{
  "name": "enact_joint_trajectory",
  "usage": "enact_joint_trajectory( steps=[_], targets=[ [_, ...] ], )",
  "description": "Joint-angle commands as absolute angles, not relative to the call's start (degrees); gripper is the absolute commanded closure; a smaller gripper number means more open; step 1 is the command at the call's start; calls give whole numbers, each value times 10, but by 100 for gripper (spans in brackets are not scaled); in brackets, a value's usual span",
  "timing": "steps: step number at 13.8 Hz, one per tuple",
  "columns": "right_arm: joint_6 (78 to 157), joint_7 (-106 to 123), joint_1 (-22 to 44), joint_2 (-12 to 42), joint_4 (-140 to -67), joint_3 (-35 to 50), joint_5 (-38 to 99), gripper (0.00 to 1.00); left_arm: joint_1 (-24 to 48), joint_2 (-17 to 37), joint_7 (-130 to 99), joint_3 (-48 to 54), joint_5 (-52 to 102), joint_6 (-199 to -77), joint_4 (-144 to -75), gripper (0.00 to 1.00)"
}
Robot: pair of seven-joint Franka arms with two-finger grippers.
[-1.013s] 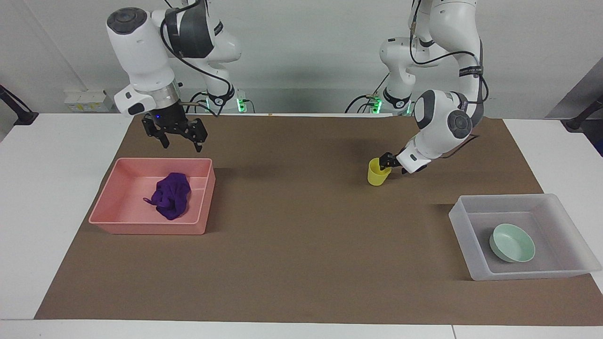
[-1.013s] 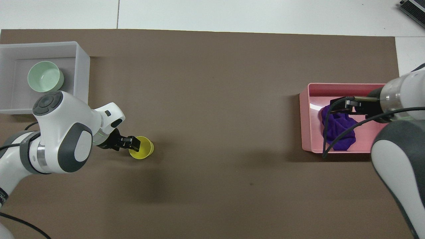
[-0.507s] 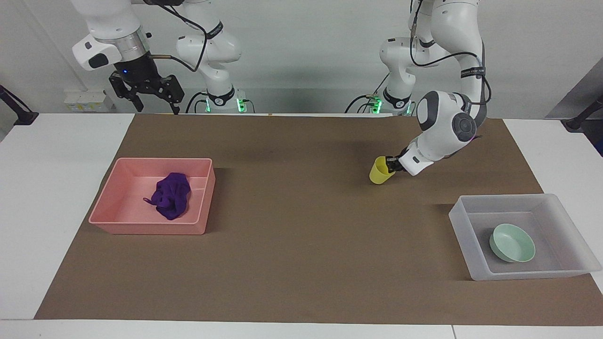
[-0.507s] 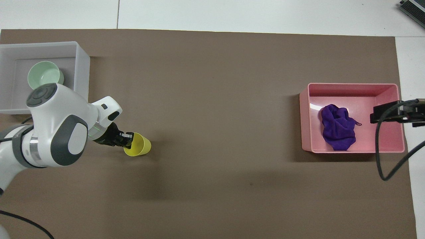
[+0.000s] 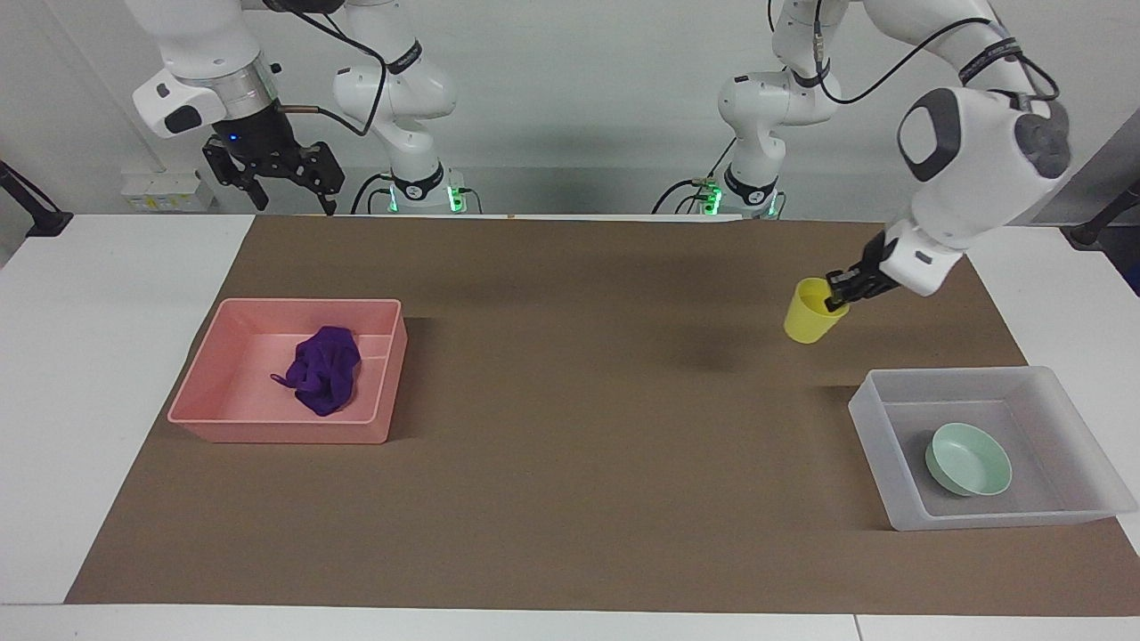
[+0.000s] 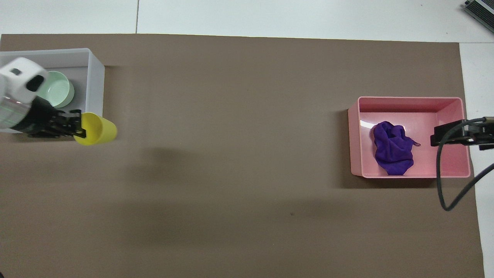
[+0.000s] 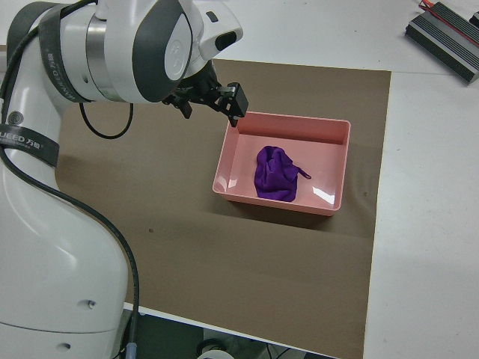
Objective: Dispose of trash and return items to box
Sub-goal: 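Carry the yellow cup with the left gripper into the clear box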
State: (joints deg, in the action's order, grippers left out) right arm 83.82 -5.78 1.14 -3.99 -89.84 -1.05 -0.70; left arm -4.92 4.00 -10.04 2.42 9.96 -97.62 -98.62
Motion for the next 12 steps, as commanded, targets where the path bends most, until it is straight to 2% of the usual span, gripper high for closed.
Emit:
enact_joint_trajectory(
  steps=[1,3,4,9,12],
  targets=[
    [834,-43,7,-46,-904,-7,-4,0,-152,111,-93,26,96,-962,-886,100],
    [835,-42,7,-45,-904,-8,-4,0,-178,184,-55,25,95,-982,-805,100],
    [835,-41,11,-45,-904,-8,-4,0,-184,210,-47,22,94,-1010,-786,100],
    [836,-40,27,-45,-904,-28,-11,0,-169,301,-84,22,42,-1135,-787,100],
    [836,-41,26,-45,-904,-27,-10,0,-170,319,-91,23,35,-1139,-798,100]
  ],
)
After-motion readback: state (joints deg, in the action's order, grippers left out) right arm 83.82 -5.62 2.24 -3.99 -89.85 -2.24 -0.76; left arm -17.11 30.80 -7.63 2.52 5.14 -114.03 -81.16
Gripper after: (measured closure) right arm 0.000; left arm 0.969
